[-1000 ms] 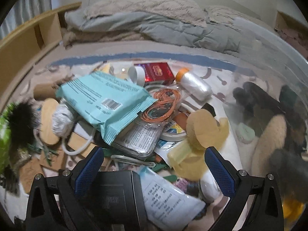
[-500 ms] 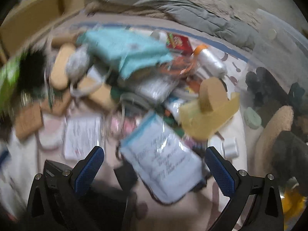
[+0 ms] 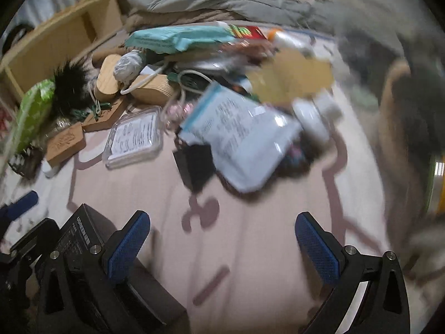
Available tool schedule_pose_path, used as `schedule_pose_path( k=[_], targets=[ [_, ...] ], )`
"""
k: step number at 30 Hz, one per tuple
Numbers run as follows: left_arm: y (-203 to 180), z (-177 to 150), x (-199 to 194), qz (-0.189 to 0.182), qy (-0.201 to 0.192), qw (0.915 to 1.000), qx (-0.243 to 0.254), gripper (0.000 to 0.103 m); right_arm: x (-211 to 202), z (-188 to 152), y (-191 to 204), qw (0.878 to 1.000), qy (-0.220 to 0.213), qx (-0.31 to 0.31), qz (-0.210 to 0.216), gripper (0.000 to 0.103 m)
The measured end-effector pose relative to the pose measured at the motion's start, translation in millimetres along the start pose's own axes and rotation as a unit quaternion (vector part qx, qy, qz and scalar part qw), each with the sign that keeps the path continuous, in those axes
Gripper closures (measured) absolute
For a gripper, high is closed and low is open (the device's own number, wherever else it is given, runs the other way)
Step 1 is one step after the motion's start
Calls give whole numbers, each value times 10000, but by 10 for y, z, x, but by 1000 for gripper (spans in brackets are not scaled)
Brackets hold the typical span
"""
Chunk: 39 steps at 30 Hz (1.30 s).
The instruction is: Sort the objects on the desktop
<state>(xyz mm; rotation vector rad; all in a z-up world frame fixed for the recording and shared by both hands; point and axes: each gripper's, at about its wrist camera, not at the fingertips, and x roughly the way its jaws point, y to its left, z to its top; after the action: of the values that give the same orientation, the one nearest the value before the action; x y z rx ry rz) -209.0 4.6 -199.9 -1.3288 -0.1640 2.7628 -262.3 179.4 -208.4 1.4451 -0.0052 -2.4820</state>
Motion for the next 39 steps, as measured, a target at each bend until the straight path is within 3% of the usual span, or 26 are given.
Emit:
schedule_pose_path(
  k=[12, 24, 30, 35, 39],
  targets=[
    [-38, -158, -133, -150, 22, 9999, 43, 0, -269, -434, -211, 9981, -370, 482, -55, 0],
    [-13, -223, -129, -185, 72, 9998, -76, 0, -408, -504, -223, 9961, -571, 620, -266, 0],
    [10, -244, -130, -243, 102, 9995, -174, 0, -684, -680, -190, 9941, -851, 676, -66, 0],
    [8, -246, -130, -238, 102, 9995, -187, 0, -831, -875, -31, 9932, -792, 717, 455, 0],
    [12, -249, -128, -222, 90, 9996, -149, 0, -849, -1011, 222, 9968, -664, 328, 317, 0]
  ],
)
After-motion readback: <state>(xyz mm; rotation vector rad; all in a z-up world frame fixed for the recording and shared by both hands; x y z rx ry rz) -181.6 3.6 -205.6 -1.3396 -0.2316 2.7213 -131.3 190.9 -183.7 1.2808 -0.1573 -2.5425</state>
